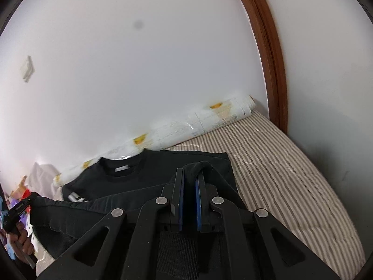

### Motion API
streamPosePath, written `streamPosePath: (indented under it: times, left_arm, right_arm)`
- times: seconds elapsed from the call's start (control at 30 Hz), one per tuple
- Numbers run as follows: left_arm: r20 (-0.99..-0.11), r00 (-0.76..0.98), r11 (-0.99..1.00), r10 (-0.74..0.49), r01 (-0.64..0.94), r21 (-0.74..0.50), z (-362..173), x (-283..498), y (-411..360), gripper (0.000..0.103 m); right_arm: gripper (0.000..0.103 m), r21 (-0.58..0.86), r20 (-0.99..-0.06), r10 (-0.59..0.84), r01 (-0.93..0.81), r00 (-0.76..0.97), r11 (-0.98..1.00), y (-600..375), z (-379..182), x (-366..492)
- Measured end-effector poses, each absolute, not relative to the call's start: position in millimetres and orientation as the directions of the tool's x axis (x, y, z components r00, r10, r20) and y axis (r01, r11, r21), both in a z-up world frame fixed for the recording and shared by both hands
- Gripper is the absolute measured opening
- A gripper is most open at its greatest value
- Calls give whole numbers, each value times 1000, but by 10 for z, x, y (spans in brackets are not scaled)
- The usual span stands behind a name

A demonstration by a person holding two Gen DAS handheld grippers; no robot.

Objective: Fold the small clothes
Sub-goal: 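Lift the hem with both grippers and fold it toward the collar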

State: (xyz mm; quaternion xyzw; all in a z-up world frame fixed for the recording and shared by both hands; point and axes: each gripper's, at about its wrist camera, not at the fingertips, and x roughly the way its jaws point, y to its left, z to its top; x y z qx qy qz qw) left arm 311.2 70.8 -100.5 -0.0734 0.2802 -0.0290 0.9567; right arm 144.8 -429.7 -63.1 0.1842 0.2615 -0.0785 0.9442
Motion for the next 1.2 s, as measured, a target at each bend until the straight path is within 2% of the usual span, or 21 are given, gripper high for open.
streamPosePath:
  times: [0.17,0.37,0.53,0.77,1.2]
  left_arm:
    - [-565,825,997,-27,-17,-73,-1305,3344,565,9]
    - [-620,785,998,-3,-38,-53,-1671,3453,584,12]
    - [-612,790,999,30,-45,-9,-1655,3431,520,13]
    - [-639,768,998,50,-54,13,-1696,3480,498,21]
    - [-651,757,998,65,-51,41,-1721,3518,460,26]
  right_arm:
    - [8,274,-558,-101,297,824,915,-4360,-987,1789]
    - [8,233,-599,-121,317,791,919,-4372,-1250,1992]
    - [11,149,-616,-160,314,771,938,-4274,-1286,2043]
    - [12,72,-652,-202,324,731,943,-4199,-1350,2049]
    - [14,30,-675,-233,342,700,939,-4148,-1393,2082]
